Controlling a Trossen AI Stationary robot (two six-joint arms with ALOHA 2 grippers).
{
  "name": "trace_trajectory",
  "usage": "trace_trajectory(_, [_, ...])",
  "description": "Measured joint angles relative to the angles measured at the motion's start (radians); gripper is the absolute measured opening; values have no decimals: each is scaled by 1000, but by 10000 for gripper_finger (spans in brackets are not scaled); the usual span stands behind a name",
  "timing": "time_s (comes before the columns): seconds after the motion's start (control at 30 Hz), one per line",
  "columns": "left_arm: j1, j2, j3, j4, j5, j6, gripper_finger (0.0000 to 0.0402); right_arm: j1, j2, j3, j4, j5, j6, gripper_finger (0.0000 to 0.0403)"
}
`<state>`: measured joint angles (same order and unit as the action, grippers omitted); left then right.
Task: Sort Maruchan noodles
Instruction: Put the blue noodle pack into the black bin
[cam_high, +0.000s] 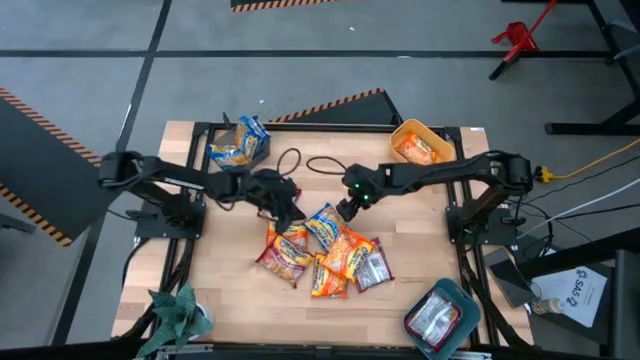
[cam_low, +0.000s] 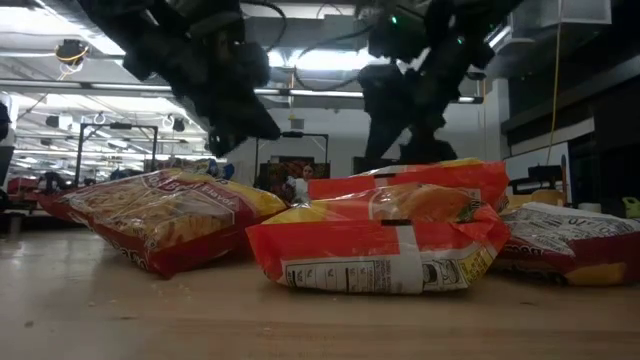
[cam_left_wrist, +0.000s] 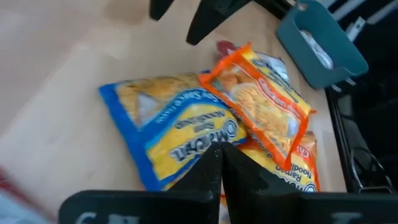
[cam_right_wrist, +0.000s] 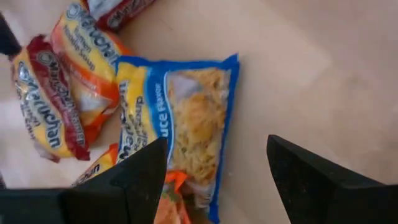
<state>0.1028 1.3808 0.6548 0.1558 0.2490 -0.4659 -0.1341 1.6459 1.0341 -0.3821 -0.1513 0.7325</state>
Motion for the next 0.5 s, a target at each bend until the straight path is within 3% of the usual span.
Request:
trace_trajectory(0.17, [2, 103, 1, 89, 17, -22, 2, 5, 0, -104, 144, -18, 36, 260])
trace_trajectory(0.33, [-10, 218, 1, 165, 61, -43, 2, 3, 0, -134, 158, -24, 21, 260])
trace_trajectory(0.5, [-34, 294, 1, 178, 21, -50, 2, 4, 0, -136, 189, -25, -14, 260])
